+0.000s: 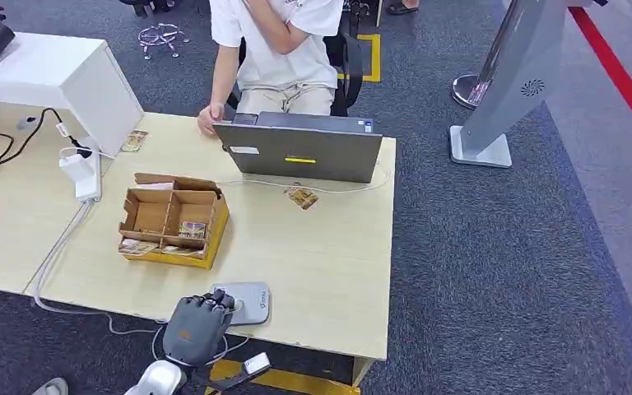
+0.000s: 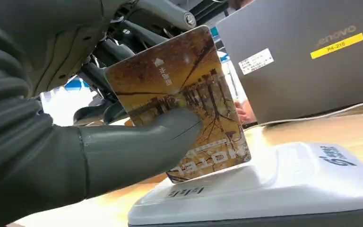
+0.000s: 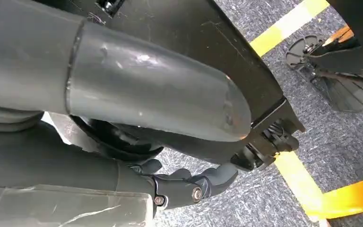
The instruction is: Pass the card to the sensor for recognition and then transmit it.
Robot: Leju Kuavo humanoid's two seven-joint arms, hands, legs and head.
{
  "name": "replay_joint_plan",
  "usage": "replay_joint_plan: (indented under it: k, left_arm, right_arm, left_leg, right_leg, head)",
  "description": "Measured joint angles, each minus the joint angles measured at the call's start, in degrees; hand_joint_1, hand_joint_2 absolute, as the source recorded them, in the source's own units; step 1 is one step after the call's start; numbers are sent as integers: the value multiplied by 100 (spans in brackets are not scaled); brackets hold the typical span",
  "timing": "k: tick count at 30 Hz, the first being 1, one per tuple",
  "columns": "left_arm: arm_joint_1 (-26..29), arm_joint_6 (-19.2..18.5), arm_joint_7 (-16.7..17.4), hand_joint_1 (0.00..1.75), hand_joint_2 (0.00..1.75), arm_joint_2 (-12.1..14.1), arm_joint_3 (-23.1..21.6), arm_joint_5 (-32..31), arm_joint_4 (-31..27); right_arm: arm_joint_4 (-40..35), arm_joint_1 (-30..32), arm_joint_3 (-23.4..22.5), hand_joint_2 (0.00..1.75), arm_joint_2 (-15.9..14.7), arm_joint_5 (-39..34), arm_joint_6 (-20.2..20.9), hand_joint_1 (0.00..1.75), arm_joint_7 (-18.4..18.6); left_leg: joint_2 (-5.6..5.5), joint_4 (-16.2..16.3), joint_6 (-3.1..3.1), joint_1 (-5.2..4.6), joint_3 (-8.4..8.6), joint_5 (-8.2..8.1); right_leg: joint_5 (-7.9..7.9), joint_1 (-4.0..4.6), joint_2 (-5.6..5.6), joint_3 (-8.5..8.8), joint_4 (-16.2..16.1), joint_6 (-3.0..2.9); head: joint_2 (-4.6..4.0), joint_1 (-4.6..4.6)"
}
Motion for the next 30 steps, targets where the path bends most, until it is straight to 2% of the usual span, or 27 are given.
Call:
replay_joint_plan:
  k: [6,11,13,15,18,21,27,30]
  left_arm:
    - [-27,-24,-103,175,175,15,-64,66,0]
    - [-190,-585,-103,175,175,46,-72,210,13]
    - [-277,-675,-70,175,175,63,-72,238,22]
    - [-337,-556,17,175,175,116,-72,256,22]
    - [-503,-80,164,175,175,271,-64,188,-109]
    - [-926,186,203,175,175,442,57,107,-313]
    - [-2182,98,-48,175,175,759,431,-26,-280]
    - [-2866,-28,-79,175,175,889,518,-244,47]
  right_arm:
    - [44,-5,0,0,2,2,0,0,-9]
    - [92,-9,0,0,-9,-2,0,0,-96]
    - [105,-7,0,0,-26,-7,-2,0,-155]
    - [124,-2,0,0,-44,-7,-2,0,-197]
    - [144,-2,0,0,-66,22,-2,0,-212]
    - [160,-6,2,0,-88,125,-2,0,-212]
    - [173,-9,33,0,-138,219,0,0,-225]
    - [188,-7,44,0,-166,260,0,0,-245]
  left_leg:
    - [0,0,0,0,0,0]
    - [-1,0,0,0,0,0]
    - [-1,0,0,0,2,0]
    - [0,0,-2,1,3,2]
    - [-4,1,-3,2,2,6]
    - [-20,0,-4,3,1,12]
    - [-21,0,-10,4,0,21]
    - [-22,1,-6,6,-1,25]
  right_leg:
    - [0,0,0,-1,0,0]
    - [0,0,-3,2,0,0]
    - [1,0,-3,4,0,0]
    - [1,0,-1,3,0,0]
    - [1,1,-4,0,0,0]
    - [2,2,-16,5,2,0]
    - [12,3,-13,6,6,-4]
    - [13,3,-15,2,7,-3]
  head:
    - [0,0]
    - [0,0]
    - [0,0]
    - [0,0]
    - [0,0]
    - [2,0]
    - [0,0]
    - [0,0]
